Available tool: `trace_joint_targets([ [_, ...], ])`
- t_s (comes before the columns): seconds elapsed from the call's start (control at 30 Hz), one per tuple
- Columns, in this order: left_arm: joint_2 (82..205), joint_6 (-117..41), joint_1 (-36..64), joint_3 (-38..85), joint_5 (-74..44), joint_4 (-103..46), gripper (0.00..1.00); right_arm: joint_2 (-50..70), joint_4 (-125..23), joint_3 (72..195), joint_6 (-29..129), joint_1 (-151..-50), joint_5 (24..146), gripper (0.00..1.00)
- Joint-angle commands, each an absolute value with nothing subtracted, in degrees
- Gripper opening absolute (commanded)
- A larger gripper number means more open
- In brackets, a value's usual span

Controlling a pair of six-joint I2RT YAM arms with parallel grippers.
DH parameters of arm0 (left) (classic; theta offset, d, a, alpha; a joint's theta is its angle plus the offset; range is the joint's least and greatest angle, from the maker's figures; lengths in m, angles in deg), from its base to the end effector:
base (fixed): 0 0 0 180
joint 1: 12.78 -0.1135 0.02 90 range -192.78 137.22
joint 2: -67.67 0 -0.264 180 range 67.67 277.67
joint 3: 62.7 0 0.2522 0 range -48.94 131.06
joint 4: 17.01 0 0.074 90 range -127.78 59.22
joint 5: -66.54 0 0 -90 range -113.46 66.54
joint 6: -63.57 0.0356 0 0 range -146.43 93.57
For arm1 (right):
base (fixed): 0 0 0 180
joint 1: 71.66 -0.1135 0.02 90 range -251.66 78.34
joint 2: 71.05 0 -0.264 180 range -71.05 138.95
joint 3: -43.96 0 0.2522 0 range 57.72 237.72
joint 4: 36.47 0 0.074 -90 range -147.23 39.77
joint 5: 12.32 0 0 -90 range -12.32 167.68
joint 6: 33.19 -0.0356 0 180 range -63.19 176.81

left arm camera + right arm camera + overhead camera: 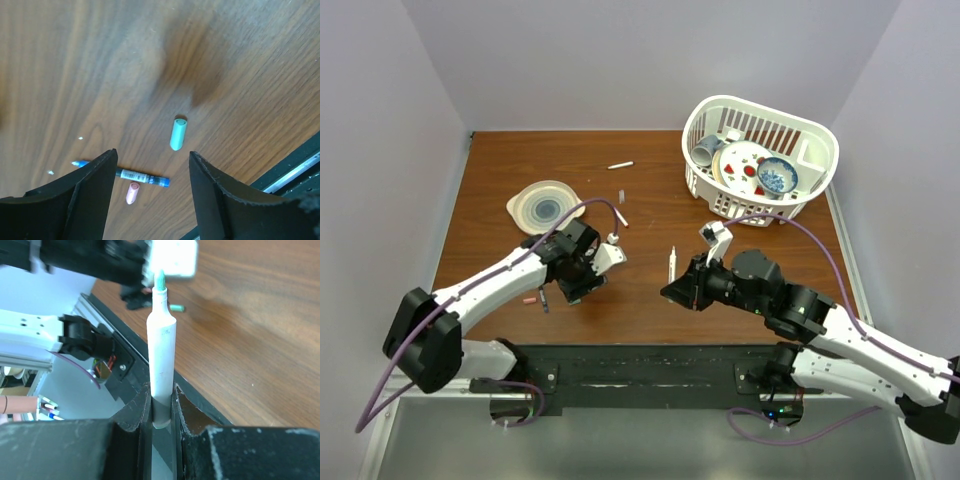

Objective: Insert the pens into the pen caps

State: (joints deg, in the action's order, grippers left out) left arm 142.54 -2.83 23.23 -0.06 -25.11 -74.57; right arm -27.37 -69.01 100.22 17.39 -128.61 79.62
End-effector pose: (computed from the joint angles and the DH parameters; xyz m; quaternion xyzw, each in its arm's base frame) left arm 0.1910 -0.1376 0.2121 0.4871 0.8554 -0.0049 0.1759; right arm 0.0962 0.1500 0.3133 -0.1344 0.8078 0.4369 0.3722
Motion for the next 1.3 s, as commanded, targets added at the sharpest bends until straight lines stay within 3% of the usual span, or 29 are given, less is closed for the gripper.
trace_joint_targets([
  [0.0, 145.4, -2.4, 23.7, 0.5, -22.2, -73.1, 0.63, -28.6, -69.8, 103.9, 19.1, -128.7, 77.8, 0.00],
  [0.83, 153.6, -5.2, 23.9, -4.2, -24.9, -69.1, 0.49, -28.1, -74.6, 107.5, 21.0, -128.8, 74.4, 0.00],
  [1.1, 154.3, -5.0, 24.4, -3.6, -23.7, -69.6, 0.37, -28.2, -74.8, 107.5, 20.2, -128.7, 74.9, 0.00],
  [1.2, 154.9, -5.2, 24.5, -3.2, -23.7, -69.7, 0.29, -28.0, -74.0, 107.2, 20.0, -128.7, 75.9, 0.00],
  [1.27, 155.6, -5.4, 24.6, -2.3, -23.7, -69.9, 0.19, -27.7, -74.1, 107.5, 19.8, -128.7, 76.6, 0.00],
])
